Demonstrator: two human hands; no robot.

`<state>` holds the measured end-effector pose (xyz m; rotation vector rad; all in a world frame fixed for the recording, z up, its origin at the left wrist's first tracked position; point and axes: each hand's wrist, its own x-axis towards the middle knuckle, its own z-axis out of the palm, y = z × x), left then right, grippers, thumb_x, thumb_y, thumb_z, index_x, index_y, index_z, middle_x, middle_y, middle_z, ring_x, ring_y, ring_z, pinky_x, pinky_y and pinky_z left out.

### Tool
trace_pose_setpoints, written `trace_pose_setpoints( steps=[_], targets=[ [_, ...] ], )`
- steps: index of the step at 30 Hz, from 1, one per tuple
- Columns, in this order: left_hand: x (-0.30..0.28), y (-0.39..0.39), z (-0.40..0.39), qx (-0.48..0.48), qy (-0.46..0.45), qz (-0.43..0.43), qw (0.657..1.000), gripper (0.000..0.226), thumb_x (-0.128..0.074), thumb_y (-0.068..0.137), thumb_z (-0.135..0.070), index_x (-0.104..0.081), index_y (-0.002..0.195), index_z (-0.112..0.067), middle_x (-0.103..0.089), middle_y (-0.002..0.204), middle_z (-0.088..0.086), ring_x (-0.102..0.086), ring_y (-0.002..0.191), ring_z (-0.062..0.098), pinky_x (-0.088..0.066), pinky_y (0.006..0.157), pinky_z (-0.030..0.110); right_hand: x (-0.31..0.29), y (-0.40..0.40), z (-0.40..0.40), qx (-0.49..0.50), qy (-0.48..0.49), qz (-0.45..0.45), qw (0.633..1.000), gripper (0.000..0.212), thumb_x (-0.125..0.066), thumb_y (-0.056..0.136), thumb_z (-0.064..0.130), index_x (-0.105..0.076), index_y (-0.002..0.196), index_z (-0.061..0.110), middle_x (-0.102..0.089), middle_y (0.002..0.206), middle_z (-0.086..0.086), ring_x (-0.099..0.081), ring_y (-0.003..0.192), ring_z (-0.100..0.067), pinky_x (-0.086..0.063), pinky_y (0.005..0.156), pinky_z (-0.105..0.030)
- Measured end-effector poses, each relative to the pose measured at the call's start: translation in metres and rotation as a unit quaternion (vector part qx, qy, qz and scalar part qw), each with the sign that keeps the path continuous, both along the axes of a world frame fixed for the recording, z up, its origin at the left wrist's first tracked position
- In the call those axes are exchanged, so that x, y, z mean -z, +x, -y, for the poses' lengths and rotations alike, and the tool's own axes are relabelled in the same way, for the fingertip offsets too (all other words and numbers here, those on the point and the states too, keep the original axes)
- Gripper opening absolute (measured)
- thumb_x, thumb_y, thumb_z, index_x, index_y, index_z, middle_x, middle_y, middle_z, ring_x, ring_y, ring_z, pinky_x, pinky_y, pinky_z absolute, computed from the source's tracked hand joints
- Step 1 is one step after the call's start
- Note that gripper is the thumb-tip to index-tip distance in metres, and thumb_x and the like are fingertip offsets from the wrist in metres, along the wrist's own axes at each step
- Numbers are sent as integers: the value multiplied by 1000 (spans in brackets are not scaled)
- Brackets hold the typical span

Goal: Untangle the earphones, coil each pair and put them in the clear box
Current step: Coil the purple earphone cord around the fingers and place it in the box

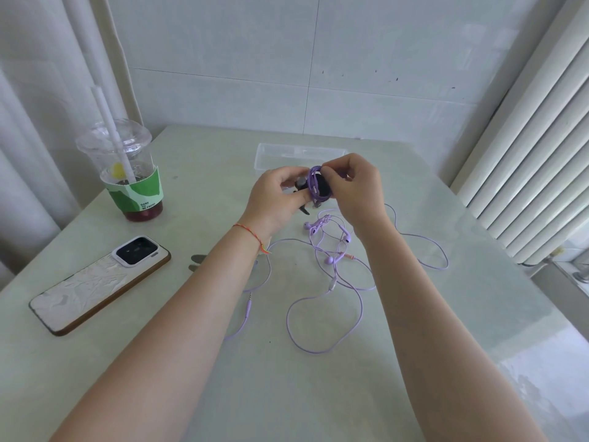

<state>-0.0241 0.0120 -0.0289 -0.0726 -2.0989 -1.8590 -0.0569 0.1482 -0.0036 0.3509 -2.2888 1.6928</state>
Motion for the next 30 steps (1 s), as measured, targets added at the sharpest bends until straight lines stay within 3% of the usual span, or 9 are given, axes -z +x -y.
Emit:
trace_pose_setpoints(
  steps=[4, 7, 10, 13, 17, 20, 22, 26, 30],
  targets=[
    [-1, -1, 4, 2, -27, 7, 1000, 46, -82, 59, -41, -76, 97, -15, -75, 93, 5, -67, 90, 27, -55, 85, 47, 0, 0, 2, 6, -7, -3, 1000, 5, -66, 85, 11, -66, 81, 14, -68, 81, 3, -66, 83, -20, -57, 79, -41],
    [-2, 1, 5, 35, -6, 22, 999, 31, -79, 78, -19, -74, 107, -9, -72, 84, 6, -61, 68, 17, -54, 70, 35, -1, -1, 2, 12, -6, -14, 1000, 5, -65, 86, 11, -65, 82, 13, -66, 79, 6, -62, 76, -13, -55, 74, -33],
    [-5, 5, 4, 89, 38, 69, 993, 31, -66, 92, -12, -65, 122, -17, -65, 91, 10, -61, 67, 22, -56, 62, 32, 0, -2, 1, 18, -3, -26, 1000, 6, -65, 87, 10, -65, 83, 14, -64, 76, 10, -58, 69, -4, -50, 66, -19],
    [-6, 7, 6, 109, 8, 94, 990, 35, -60, 96, -16, -59, 130, -26, -63, 94, 12, -64, 59, 25, -51, 50, 27, 1, -2, 1, 17, 16, -35, 999, 4, -64, 87, 10, -65, 85, 13, -63, 75, 12, -55, 65, 4, -43, 62, -10],
    [-4, 5, 9, 85, -44, 74, 993, 31, -53, 99, -14, -58, 127, -27, -58, 88, 11, -49, 46, 16, -36, 42, 20, 1, -1, 1, -2, 26, -33, 999, 7, -65, 86, 9, -64, 82, 15, -64, 75, 10, -59, 70, -4, -49, 67, -18],
    [-5, 5, 10, 87, -26, 62, 994, 27, -49, 101, -13, -60, 122, -26, -54, 71, -3, -37, 44, 15, -27, 41, 18, 2, -2, 1, -27, -7, -5, 1000, 8, -66, 84, 11, -65, 78, 16, -69, 79, -3, -68, 76, -26, -58, 73, -43],
    [-6, 6, 9, 94, -12, 51, 994, 25, -48, 102, -13, -61, 117, -28, -54, 63, -11, -31, 44, 14, -24, 41, 19, 1, -2, 1, -35, -33, 8, 999, 6, -67, 84, 11, -66, 79, 13, -71, 82, -10, -69, 76, -34, -58, 70, -52],
    [-8, 7, 5, 85, 6, 51, 995, 26, -47, 101, -10, -62, 114, -26, -48, 59, -8, -27, 43, 11, -22, 40, 18, 1, 1, 3, -31, -54, 7, 998, 5, -65, 86, 8, -64, 81, 8, -69, 86, -15, -69, 71, -35, -58, 65, -52],
    [-8, 6, 2, 83, 29, 91, 992, 24, -41, 101, -11, -61, 112, -21, -32, 64, 2, -22, 40, 10, -15, 41, 16, 2, 4, 9, -5, -50, 7, 999, 4, -62, 87, 5, -61, 83, 5, -67, 85, -14, -67, 63, -35, -58, 61, -43]
  ],
)
